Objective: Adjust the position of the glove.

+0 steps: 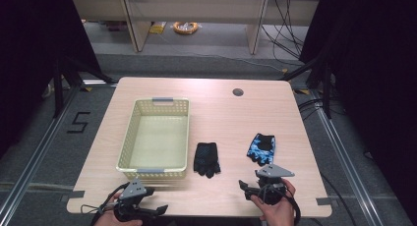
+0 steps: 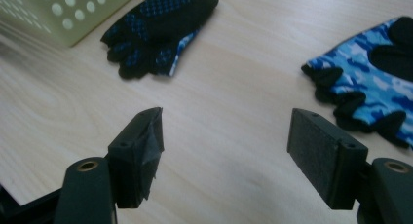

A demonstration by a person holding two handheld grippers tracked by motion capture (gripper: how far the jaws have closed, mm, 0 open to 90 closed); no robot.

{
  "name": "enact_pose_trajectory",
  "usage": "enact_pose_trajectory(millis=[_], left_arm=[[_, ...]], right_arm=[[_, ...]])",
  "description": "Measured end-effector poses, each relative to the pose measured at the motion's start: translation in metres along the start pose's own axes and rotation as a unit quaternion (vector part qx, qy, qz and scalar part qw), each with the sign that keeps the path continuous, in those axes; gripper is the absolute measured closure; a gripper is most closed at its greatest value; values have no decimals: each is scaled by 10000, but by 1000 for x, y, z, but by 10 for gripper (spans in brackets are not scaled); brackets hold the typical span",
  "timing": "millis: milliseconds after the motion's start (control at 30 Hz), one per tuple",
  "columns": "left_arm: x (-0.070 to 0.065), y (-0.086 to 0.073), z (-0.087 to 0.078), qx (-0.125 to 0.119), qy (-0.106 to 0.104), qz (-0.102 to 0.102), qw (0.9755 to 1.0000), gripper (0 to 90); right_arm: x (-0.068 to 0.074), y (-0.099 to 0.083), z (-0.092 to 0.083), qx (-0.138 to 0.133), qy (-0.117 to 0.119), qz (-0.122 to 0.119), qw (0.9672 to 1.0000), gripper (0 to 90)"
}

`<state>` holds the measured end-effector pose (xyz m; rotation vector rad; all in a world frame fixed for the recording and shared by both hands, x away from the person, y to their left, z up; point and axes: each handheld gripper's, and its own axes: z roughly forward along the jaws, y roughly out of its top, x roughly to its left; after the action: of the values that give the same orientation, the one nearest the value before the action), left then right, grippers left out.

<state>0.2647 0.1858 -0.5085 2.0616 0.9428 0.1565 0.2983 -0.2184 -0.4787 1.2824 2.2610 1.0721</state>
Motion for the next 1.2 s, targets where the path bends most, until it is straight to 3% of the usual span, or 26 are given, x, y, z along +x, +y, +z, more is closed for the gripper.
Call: enact_pose_trajectory(millis=[67, 233, 533, 733, 800, 900, 933, 967, 1033, 1133, 1167, 1200], left_arm=[[2, 1, -1, 59, -41, 111, 9999, 218], [0, 0, 0, -97, -8, 4, 10000, 218], [0, 0, 0, -107, 3, 10, 9999, 218], [0, 0, 0, -143, 8, 7, 9999, 219], [0, 0, 0, -150, 6, -2, 9999, 219], [0, 0, 0, -157, 5, -6, 9999, 219], [0, 0, 0, -153, 6, -4, 9999, 219], [0, 0, -1, -139, 10, 12, 9999, 219], [0, 1, -1, -116, -21, 12, 9999, 219], [1, 1, -2, -19, 13, 73, 10000, 219], [2, 1, -3, 18, 29, 127, 9999, 219], [2, 1, -3, 16, 26, 134, 9999, 219]], right_arm=[[1, 6, 5, -47, -1, 7, 10000, 303], [5, 23, 19, -136, -3, -72, 9999, 308], [15, 48, 47, -84, 161, -131, 9997, 314], [18, 60, 61, -2, 130, -216, 9997, 314], [19, 64, 65, 67, 164, -123, 9998, 314], [19, 67, 69, 40, 142, -176, 9997, 315], [21, 68, 70, 118, 126, -68, 9998, 315], [19, 69, 75, 49, 86, -172, 9998, 315], [20, 73, 79, 210, 124, -100, 9997, 315], [20, 75, 83, 268, 105, -133, 9995, 315], [21, 78, 87, 303, 143, 0, 9994, 316], [20, 78, 89, 265, 114, -32, 9996, 316]])
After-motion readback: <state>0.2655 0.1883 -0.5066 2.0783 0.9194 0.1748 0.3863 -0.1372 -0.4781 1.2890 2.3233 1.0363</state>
